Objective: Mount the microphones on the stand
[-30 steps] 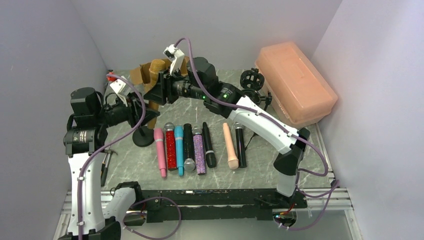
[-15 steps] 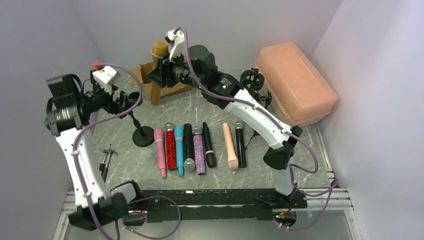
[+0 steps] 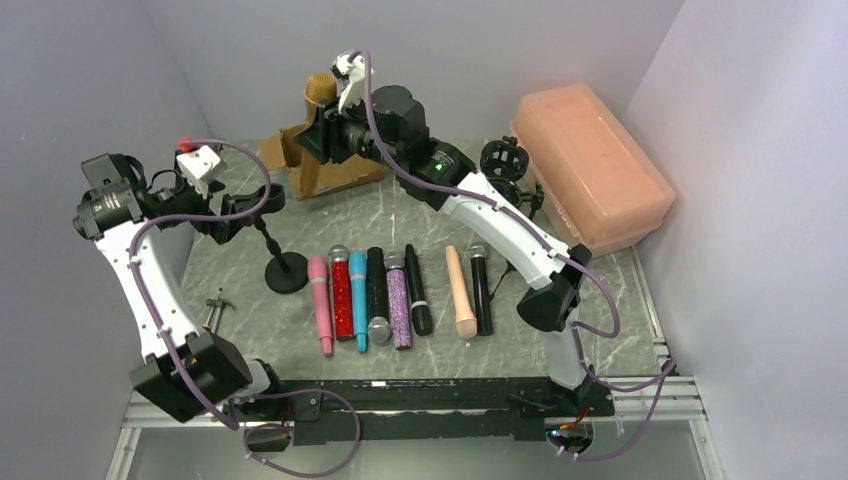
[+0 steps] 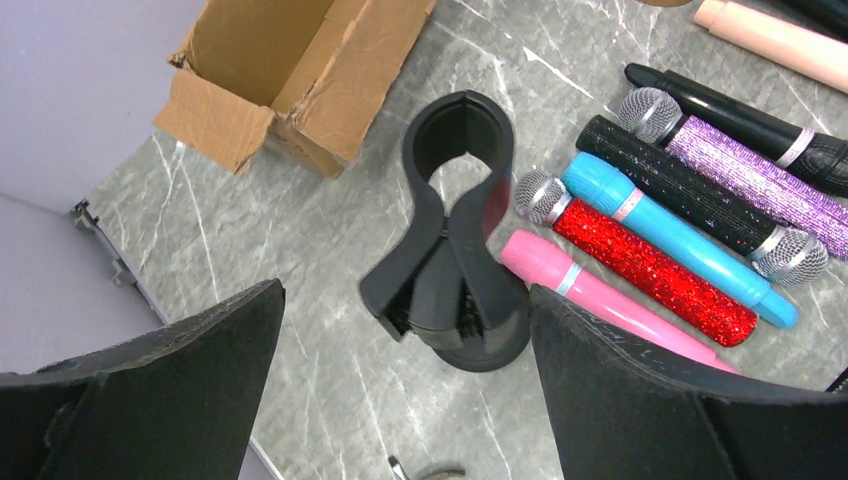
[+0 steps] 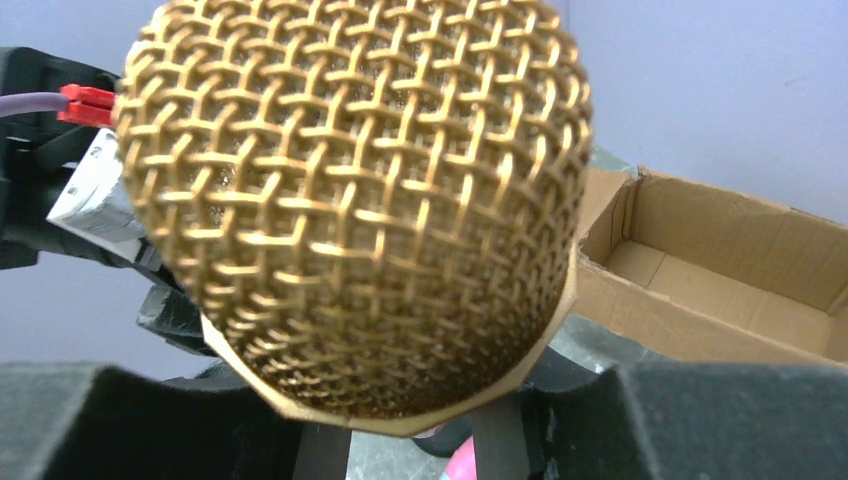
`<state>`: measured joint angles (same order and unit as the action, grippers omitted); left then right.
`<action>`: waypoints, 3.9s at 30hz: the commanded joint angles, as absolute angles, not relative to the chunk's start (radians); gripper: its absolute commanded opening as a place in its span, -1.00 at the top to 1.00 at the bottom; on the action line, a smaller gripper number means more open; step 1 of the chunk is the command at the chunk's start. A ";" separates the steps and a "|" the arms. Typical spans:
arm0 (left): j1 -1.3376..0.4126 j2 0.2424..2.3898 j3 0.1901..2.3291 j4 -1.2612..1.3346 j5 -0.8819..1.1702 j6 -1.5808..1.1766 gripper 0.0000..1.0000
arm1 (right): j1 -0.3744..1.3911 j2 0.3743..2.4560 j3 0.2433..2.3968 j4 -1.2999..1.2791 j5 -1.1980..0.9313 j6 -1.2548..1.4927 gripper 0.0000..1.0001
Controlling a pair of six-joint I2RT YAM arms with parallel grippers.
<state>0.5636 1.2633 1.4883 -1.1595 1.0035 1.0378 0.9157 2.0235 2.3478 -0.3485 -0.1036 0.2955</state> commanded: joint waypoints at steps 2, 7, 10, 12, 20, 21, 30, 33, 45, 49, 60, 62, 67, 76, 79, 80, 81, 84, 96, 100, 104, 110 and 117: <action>0.581 1.349 1.558 -1.251 1.148 1.189 -0.93 | 0.892 2.034 2.386 -0.206 -0.141 0.314 0.81; 0.581 1.391 1.574 -1.371 1.191 1.340 -0.95 | 0.883 2.039 2.371 -0.182 -0.184 0.320 0.81; 0.579 1.436 1.623 -1.470 1.221 1.427 -0.97 | 0.882 2.044 2.364 -0.156 -0.208 0.320 0.81; 0.580 1.481 1.664 -1.551 1.250 1.499 -0.94 | 0.882 2.054 2.365 -0.129 -0.219 0.324 0.81; 0.573 1.497 1.640 -1.572 1.228 1.589 -0.65 | 0.891 2.126 2.416 -0.038 -0.242 0.339 0.81; 0.572 1.500 1.637 -1.573 1.222 1.596 -0.63 | 0.895 2.132 2.415 -0.022 -0.242 0.337 0.81; 0.572 1.494 1.625 -1.575 1.190 1.631 -0.48 | 0.939 2.185 2.435 0.056 -0.208 0.280 0.86; 0.572 1.489 1.610 -1.576 1.176 1.649 -0.46 | 0.950 2.187 2.440 0.066 -0.191 0.256 0.87; 0.583 1.435 1.573 -1.576 1.214 1.679 -0.78 | 0.962 2.232 2.465 0.021 -0.187 0.231 0.89; 0.587 1.411 1.573 -1.574 1.232 1.682 -0.85 | 0.960 2.244 2.468 0.005 -0.181 0.217 0.90; 0.625 1.413 1.560 -1.474 1.205 1.626 -0.78 | 0.973 2.172 2.357 -0.049 -0.176 0.201 0.95; 0.628 1.395 1.524 -1.399 1.197 1.571 -0.77 | 0.986 2.145 2.338 -0.062 -0.163 0.183 0.96; 0.629 1.381 1.496 -1.328 1.216 1.511 -0.78 | 1.028 2.117 2.328 -0.101 -0.125 0.144 0.97; 0.629 1.471 1.590 -1.572 1.293 1.691 -0.99 | 1.040 2.163 2.401 -0.167 -0.072 0.139 0.96; 0.628 1.463 1.568 -1.572 1.302 1.762 -0.99 | 1.024 2.149 2.360 -0.151 -0.078 0.164 0.96; 0.627 1.461 1.560 -1.572 1.307 1.786 -0.99 | 1.016 2.142 2.347 -0.142 -0.085 0.176 0.96; 0.626 1.459 1.552 -1.573 1.314 1.816 -0.99 | 1.006 2.136 2.334 -0.136 -0.092 0.190 0.96; 0.616 1.469 1.537 -1.573 1.343 1.893 -0.99 | 0.979 2.117 2.293 -0.117 -0.126 0.218 0.97; 0.527 1.594 1.624 -1.570 1.409 1.873 -0.99 | 0.943 2.139 2.324 -0.111 -0.232 0.223 0.97; 0.525 1.613 1.629 -1.572 1.452 1.826 -0.99 | 0.937 2.157 2.357 -0.112 -0.260 0.239 0.97; 0.525 1.594 1.575 -1.572 1.440 1.853 -0.99 | 0.937 2.144 2.342 -0.096 -0.265 0.246 0.97; 0.518 1.570 1.559 -1.572 1.494 1.825 -0.99 | 0.941 2.141 2.327 -0.082 -0.275 0.252 0.98; 0.506 1.560 1.551 -1.574 1.484 1.809 -0.99 | 0.962 2.153 2.334 -0.085 -0.266 0.239 0.98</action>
